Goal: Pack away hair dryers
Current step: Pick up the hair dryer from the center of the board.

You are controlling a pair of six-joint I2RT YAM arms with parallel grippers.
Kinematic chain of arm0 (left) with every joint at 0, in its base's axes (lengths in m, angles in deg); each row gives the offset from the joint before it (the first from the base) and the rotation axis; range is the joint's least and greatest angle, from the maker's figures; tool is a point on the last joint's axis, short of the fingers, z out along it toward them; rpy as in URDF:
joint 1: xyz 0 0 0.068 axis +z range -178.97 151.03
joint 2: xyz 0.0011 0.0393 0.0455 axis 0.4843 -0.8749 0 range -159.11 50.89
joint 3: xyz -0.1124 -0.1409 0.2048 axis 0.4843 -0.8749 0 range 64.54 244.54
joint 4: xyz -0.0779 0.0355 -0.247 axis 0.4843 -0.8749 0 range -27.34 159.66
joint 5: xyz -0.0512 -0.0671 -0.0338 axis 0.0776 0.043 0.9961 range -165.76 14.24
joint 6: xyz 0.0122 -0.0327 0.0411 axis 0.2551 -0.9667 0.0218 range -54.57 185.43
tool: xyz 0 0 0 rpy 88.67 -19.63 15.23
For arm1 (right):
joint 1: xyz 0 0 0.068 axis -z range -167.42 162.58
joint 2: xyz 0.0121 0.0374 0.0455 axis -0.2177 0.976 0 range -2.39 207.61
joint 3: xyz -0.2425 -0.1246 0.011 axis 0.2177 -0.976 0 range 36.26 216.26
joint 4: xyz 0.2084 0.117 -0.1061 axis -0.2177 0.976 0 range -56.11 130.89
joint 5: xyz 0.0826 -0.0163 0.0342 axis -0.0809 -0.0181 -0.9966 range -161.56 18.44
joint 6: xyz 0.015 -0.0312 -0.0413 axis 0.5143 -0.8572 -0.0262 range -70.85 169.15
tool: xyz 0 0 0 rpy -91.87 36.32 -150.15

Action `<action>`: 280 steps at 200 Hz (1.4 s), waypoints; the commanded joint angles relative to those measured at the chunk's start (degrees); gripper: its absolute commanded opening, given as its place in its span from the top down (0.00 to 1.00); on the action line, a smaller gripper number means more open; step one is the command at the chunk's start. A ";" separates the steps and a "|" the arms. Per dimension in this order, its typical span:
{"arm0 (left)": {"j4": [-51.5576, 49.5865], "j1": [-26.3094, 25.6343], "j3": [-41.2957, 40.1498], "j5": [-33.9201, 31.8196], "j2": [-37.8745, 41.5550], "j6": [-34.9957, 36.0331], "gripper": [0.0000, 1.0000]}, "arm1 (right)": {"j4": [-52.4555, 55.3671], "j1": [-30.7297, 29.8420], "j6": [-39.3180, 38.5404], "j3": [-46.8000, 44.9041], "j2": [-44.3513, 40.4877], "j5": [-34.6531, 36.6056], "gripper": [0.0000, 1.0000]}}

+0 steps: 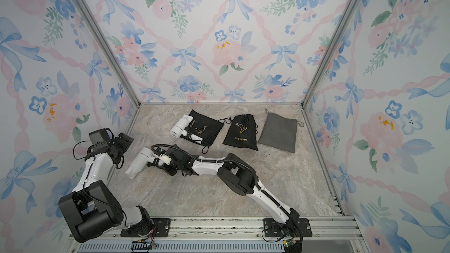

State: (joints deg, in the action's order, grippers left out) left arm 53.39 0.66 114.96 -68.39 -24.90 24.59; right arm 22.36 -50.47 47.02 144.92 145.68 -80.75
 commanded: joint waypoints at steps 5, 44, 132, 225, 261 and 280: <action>0.55 -1.55 1.77 0.73 2.44 -0.57 0.02 | -12.15 0.04 0.99 -11.36 -9.96 2.72 0.64; 0.54 -8.28 2.58 -1.08 2.64 0.71 0.02 | -15.86 0.47 1.16 -30.01 -22.67 7.56 0.65; 0.67 -28.64 2.16 -7.37 1.58 1.78 0.02 | -9.16 1.05 4.08 -56.85 -45.80 22.26 0.65; 2.69 -41.57 6.81 -10.62 -5.54 1.74 0.02 | -3.25 8.54 9.77 -59.62 -48.62 25.39 0.64; 2.69 -44.04 8.84 -9.72 -7.23 3.61 0.02 | -1.86 8.67 11.01 -60.68 -48.36 25.17 0.63; 2.61 -44.58 9.46 -8.55 -7.88 5.12 0.02 | -1.18 8.56 12.68 -61.26 -47.93 24.10 0.62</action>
State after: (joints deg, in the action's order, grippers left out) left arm 55.49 -43.27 122.67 -77.67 -31.70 26.71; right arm 21.29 -41.88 57.09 84.83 97.25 -56.53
